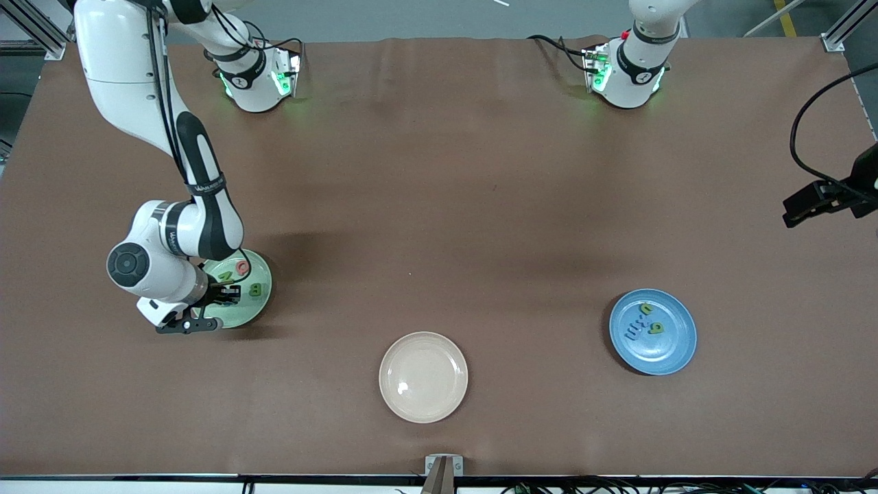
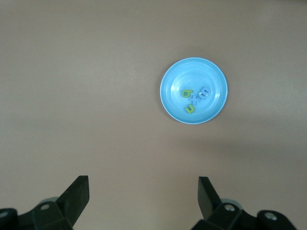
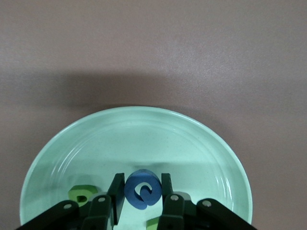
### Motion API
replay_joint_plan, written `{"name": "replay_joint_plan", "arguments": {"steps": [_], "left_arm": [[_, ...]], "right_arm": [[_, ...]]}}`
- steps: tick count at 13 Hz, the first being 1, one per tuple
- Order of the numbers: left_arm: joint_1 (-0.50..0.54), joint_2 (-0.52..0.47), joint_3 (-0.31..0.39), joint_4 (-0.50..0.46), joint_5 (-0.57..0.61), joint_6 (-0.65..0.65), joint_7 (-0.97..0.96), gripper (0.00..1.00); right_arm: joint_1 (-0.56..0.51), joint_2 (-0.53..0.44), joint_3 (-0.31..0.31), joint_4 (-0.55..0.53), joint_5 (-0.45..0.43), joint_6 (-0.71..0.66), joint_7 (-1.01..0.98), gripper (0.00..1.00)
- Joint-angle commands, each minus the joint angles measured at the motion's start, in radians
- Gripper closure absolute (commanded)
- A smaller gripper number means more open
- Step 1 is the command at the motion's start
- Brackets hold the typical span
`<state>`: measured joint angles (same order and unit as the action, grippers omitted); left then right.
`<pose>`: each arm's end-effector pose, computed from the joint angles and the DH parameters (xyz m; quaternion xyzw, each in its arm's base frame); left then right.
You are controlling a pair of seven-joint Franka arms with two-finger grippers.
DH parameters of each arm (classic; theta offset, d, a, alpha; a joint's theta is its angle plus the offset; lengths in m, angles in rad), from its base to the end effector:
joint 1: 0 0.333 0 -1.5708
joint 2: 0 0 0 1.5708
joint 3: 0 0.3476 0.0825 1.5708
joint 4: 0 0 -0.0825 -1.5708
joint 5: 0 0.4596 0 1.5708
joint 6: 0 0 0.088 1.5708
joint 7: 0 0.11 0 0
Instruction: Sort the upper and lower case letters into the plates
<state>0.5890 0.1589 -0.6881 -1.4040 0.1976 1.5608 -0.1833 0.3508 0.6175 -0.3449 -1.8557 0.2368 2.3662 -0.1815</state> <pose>0.6739 -0.0075 0.6616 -0.9975 -0.0486 -0.0231 0.0457 0.6998 0.0155 0.1630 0.9988 0.0325 -0.0313 0.0169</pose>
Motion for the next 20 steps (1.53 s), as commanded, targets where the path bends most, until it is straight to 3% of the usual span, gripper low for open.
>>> {"name": "replay_joint_plan", "arguments": {"steps": [1, 2, 3, 4, 5, 7, 10, 13, 16, 18, 20], "left_arm": [[0.012, -0.029, 0.007, -0.021, -0.047, -0.01, 0.039, 0.0], [0.011, -0.039, 0.012, -0.021, -0.049, -0.012, 0.041, 0.0], [-0.014, -0.062, 0.057, -0.027, -0.067, -0.012, 0.045, 0.0], [-0.094, -0.079, 0.132, -0.045, -0.098, -0.012, 0.044, 0.0], [-0.169, -0.09, 0.222, -0.071, -0.113, -0.012, 0.047, 0.0], [-0.32, -0.122, 0.379, -0.114, -0.15, -0.01, 0.045, 0.0], [-0.474, -0.166, 0.516, -0.17, -0.165, -0.008, 0.027, 0.0], [-0.517, -0.193, 0.551, -0.231, -0.165, 0.031, 0.024, 0.0], [-0.534, -0.216, 0.559, -0.265, -0.165, 0.061, 0.024, 0.0], [-0.541, -0.225, 0.558, -0.259, -0.167, 0.056, 0.03, 0.0], [-0.54, -0.22, 0.556, -0.26, -0.165, 0.057, 0.042, 0.0]], "right_arm": [[-0.024, 0.018, 0.018, 0.016, 0.03, -0.005, -0.024, 0.82], [-0.024, 0.018, 0.018, 0.018, 0.03, -0.007, -0.024, 0.78], [-0.023, 0.018, 0.018, 0.016, 0.029, -0.005, -0.026, 0.6], [-0.023, 0.018, 0.018, 0.016, 0.03, -0.01, -0.024, 0.14], [-0.023, 0.014, 0.017, 0.018, 0.029, -0.015, -0.023, 0.0], [-0.016, 0.01, 0.017, 0.045, 0.029, -0.033, -0.021, 0.0], [-0.019, -0.03, 0.006, 0.111, 0.029, -0.187, -0.003, 0.0], [-0.016, -0.085, -0.037, 0.234, 0.01, -0.44, 0.092, 0.0], [-0.016, -0.105, -0.107, 0.451, -0.028, -0.771, 0.093, 0.0], [-0.018, -0.105, -0.132, 0.574, -0.059, -0.893, 0.096, 0.0], [-0.041, -0.101, -0.167, 0.631, -0.074, -0.904, 0.086, 0.0]]}}
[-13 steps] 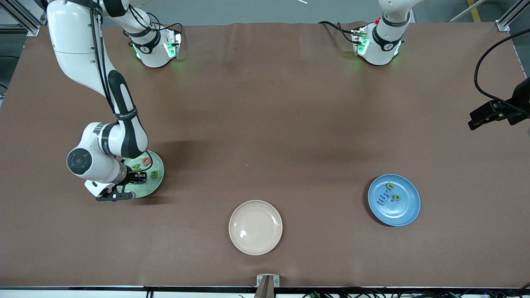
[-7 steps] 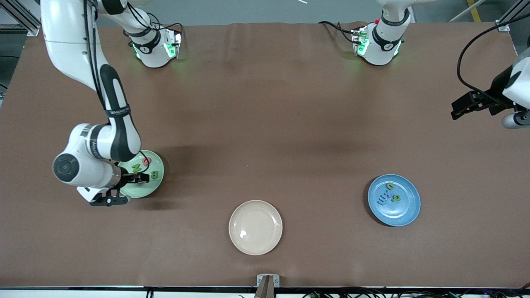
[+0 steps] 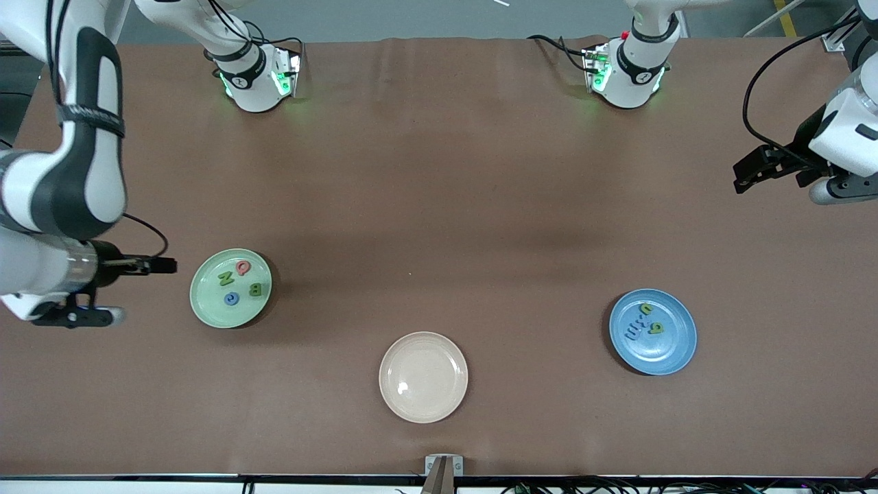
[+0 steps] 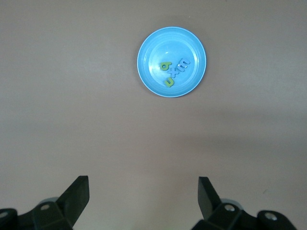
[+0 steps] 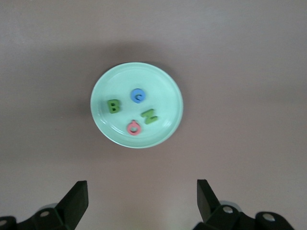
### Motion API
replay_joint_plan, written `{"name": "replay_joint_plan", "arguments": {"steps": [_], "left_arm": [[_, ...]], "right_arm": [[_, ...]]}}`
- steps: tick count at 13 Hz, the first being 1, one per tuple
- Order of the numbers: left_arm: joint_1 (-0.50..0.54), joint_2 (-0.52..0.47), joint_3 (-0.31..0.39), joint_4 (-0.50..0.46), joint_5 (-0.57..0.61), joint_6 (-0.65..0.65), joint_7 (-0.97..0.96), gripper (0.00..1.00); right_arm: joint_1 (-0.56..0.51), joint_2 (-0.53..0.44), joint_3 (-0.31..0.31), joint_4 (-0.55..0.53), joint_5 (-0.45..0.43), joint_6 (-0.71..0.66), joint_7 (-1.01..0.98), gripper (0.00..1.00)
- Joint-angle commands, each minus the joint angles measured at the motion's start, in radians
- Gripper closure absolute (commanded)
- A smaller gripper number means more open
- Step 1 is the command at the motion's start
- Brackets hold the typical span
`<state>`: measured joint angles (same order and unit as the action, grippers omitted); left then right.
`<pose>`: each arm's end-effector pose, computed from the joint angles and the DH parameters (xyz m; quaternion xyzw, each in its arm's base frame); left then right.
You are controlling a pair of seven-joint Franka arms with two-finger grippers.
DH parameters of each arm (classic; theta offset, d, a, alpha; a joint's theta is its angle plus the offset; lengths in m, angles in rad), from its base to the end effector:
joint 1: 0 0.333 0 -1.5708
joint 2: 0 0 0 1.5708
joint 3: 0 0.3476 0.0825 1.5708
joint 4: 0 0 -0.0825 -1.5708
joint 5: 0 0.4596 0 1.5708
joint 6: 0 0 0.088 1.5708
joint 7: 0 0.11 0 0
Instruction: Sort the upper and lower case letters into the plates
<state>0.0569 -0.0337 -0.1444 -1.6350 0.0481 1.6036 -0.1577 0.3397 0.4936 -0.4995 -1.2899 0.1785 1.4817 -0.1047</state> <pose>0.6190 -0.0506 0.6418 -0.9991 -0.0344 -0.0042 0.0261 0.7501 -0.0244 0.4847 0.9920 -0.0191 -0.1246 0.0112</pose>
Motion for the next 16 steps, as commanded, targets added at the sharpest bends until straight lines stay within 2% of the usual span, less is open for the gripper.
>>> {"name": "replay_joint_plan", "arguments": {"steps": [1, 5, 8, 12, 14, 16], "left_arm": [[-0.009, -0.026, 0.013, -0.028, -0.017, 0.019, 0.02, 0.0], [-0.009, -0.031, 0.013, -0.032, -0.016, 0.013, 0.023, 0.0], [-0.008, -0.041, 0.011, -0.036, -0.016, 0.006, 0.023, 0.0], [-0.012, -0.051, -0.001, -0.036, -0.016, -0.034, 0.003, 0.0], [-0.011, -0.051, -0.001, -0.034, -0.016, -0.036, 0.003, 0.0], [-0.009, -0.051, -0.001, -0.019, -0.016, -0.036, 0.006, 0.0]], "right_arm": [[-0.037, 0.02, -0.014, 0.089, -0.014, -0.026, 0.01, 0.0], [0.021, 0.017, -0.014, 0.095, -0.016, -0.037, 0.019, 0.0], [0.013, -0.018, -0.014, 0.083, -0.001, -0.096, 0.02, 0.0], [-0.016, -0.13, 0.004, -0.02, -0.004, -0.093, 0.016, 0.0], [-0.123, -0.185, 0.146, -0.051, -0.049, -0.093, 0.017, 0.0], [-0.197, -0.258, 0.258, -0.126, -0.117, -0.045, 0.019, 0.0]]}}
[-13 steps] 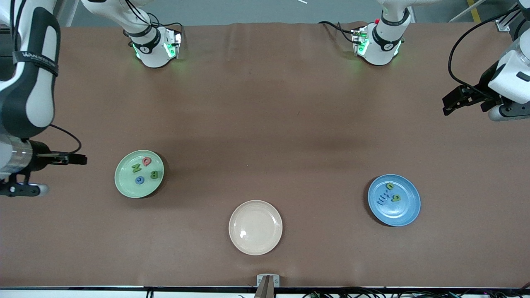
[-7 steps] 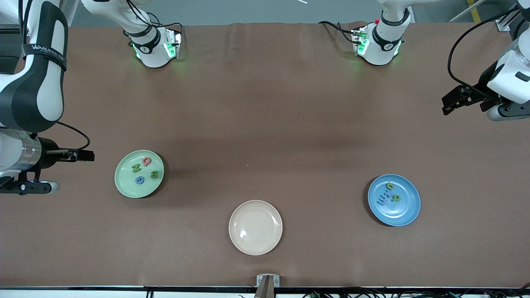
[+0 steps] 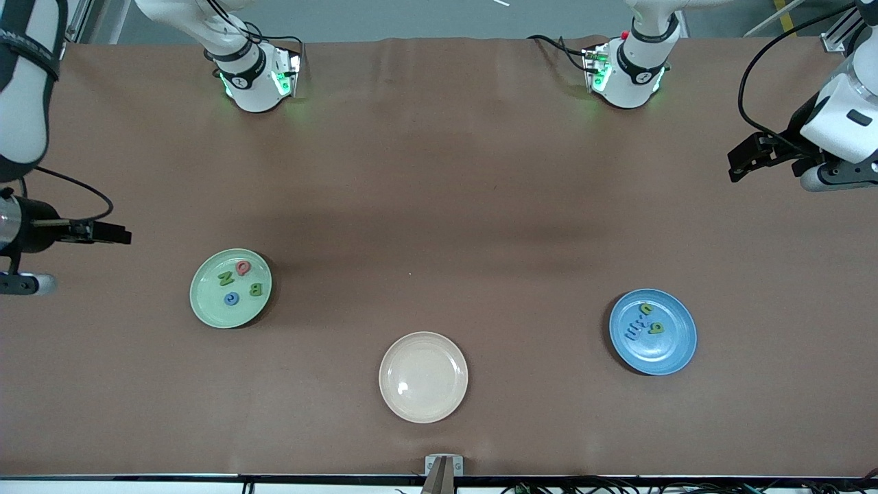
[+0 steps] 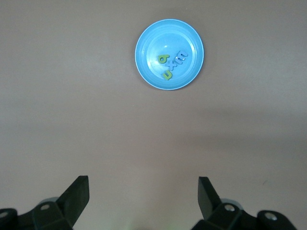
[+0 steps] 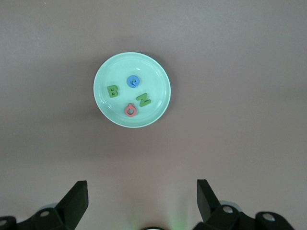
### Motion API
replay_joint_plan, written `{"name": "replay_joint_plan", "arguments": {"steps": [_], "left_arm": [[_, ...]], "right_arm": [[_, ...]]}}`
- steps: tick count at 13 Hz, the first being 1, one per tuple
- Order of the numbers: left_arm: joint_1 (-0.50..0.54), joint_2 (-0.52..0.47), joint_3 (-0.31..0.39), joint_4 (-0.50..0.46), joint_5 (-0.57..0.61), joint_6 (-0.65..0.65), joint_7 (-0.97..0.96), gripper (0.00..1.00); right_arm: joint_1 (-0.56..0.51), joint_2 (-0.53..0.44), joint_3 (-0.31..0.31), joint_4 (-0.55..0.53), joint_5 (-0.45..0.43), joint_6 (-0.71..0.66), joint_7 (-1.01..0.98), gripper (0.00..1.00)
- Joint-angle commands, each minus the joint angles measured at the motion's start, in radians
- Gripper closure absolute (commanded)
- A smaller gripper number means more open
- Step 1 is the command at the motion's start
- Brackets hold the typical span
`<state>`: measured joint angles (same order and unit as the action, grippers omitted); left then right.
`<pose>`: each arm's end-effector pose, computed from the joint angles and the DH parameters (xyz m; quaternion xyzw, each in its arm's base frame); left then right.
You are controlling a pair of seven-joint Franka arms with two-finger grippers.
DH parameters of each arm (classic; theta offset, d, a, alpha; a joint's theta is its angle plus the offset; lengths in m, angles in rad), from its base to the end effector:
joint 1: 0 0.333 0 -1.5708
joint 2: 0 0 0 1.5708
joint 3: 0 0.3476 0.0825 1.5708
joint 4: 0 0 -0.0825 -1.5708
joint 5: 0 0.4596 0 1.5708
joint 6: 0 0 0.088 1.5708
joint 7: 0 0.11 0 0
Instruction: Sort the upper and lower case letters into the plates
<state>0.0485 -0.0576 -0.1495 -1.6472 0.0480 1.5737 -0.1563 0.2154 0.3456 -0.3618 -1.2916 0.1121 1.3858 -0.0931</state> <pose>0.6070 -0.0588 0.6470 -0.9992 -0.0275 0.0046 0.0291 0.7122 -0.0480 0.5677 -0.9932 0.0197 0.1146 0.0088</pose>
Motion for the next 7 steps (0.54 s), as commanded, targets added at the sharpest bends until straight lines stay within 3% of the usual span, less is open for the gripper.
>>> {"name": "replay_joint_plan", "arguments": {"steps": [1, 4, 7], "left_arm": [[-0.001, -0.027, 0.005, 0.004, -0.016, -0.006, 0.011, 0.0], [-0.001, -0.03, 0.007, 0.013, -0.016, -0.006, 0.02, 0.0], [0.001, -0.028, 0.01, 0.012, -0.007, -0.006, 0.021, 0.0]], "right_arm": [[-0.115, -0.158, 0.163, -0.185, -0.054, 0.089, 0.007, 0.0], [-0.192, -0.29, 0.249, -0.343, -0.103, 0.177, 0.007, 0.0], [-0.211, -0.347, 0.267, -0.379, -0.111, 0.168, 0.007, 0.0]]}}
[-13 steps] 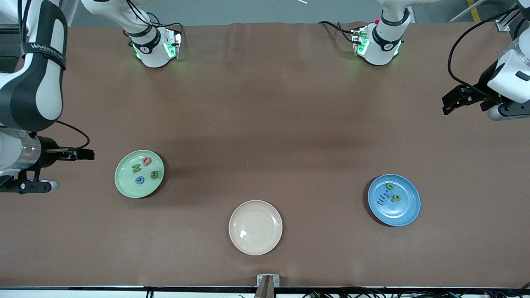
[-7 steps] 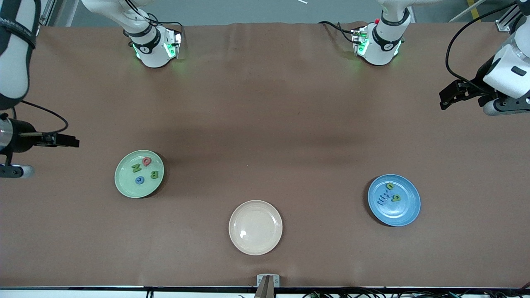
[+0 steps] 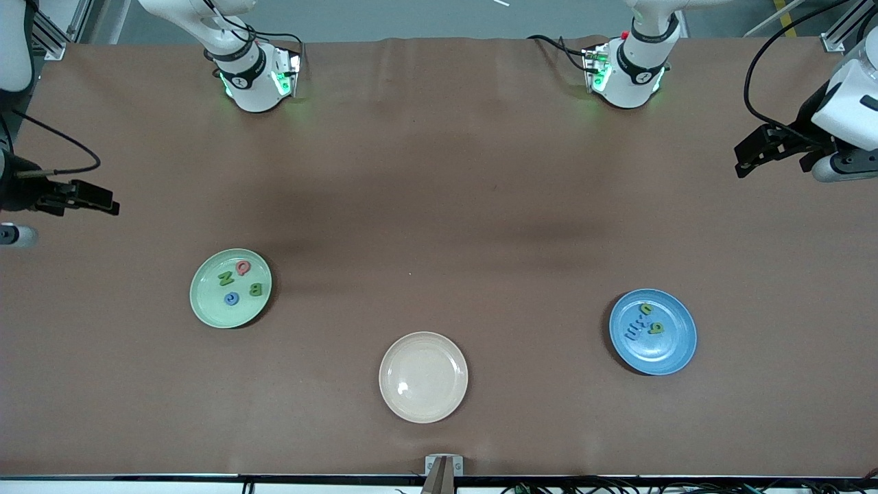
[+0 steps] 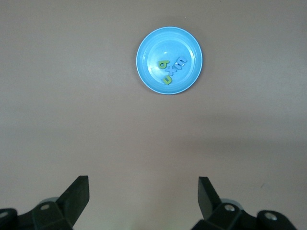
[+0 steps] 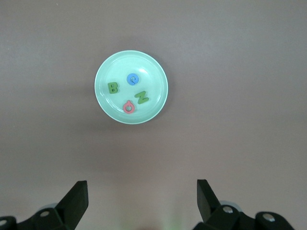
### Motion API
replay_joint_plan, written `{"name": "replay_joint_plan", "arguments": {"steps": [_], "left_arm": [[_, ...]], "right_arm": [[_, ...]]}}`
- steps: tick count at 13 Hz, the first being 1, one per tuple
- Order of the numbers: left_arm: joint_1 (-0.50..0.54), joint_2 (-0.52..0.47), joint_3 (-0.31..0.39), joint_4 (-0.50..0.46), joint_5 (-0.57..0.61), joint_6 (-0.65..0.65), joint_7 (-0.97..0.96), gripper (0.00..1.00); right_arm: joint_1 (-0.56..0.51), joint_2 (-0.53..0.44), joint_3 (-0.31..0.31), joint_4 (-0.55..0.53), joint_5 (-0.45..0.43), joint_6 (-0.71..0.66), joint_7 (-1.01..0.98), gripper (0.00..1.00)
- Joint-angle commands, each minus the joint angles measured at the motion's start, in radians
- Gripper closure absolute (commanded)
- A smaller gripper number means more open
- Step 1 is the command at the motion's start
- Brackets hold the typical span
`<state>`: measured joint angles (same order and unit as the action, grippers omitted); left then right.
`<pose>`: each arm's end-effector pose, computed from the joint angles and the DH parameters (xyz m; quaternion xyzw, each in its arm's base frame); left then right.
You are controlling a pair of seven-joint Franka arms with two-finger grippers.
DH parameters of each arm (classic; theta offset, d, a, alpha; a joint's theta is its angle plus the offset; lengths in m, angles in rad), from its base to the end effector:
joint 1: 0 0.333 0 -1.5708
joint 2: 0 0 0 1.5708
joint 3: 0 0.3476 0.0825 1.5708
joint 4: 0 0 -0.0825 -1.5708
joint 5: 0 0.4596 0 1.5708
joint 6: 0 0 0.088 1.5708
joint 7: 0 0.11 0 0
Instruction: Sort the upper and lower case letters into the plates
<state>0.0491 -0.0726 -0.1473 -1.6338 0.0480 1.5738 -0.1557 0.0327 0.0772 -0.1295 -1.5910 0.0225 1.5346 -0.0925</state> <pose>0.6028 -0.0574 0.6634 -0.9991 -0.0290 -0.0096 0.0283 0.6444 -0.0572 0.5903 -0.9978 0.0026 0.0655 0.0125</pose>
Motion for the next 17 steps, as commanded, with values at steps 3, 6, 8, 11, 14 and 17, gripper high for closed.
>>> {"name": "replay_joint_plan", "arguments": {"steps": [3, 6, 8, 11, 14, 17], "left_arm": [[0.008, -0.032, 0.014, 0.002, -0.011, -0.009, 0.05, 0.0], [0.008, -0.033, 0.015, 0.008, -0.014, -0.009, 0.056, 0.0], [0.009, -0.033, 0.017, 0.006, -0.014, -0.009, 0.056, 0.0], [0.014, -0.024, 0.017, 0.006, -0.014, -0.009, 0.058, 0.0], [0.014, -0.026, 0.017, 0.006, -0.014, -0.009, 0.062, 0.0], [0.014, -0.026, 0.017, 0.006, -0.014, -0.014, 0.097, 0.0]], "right_arm": [[-0.036, -0.122, 0.034, -0.089, -0.036, -0.013, 0.004, 0.0], [-0.036, -0.171, 0.037, -0.084, -0.044, -0.059, 0.005, 0.0], [-0.034, -0.188, 0.042, -0.086, -0.042, -0.064, 0.005, 0.0], [-0.053, -0.191, 0.089, -0.086, -0.042, -0.064, 0.007, 0.0], [-0.057, -0.197, 0.096, -0.087, -0.041, -0.062, 0.007, 0.0], [-0.057, -0.198, 0.093, -0.086, -0.029, -0.053, 0.007, 0.0]]}}
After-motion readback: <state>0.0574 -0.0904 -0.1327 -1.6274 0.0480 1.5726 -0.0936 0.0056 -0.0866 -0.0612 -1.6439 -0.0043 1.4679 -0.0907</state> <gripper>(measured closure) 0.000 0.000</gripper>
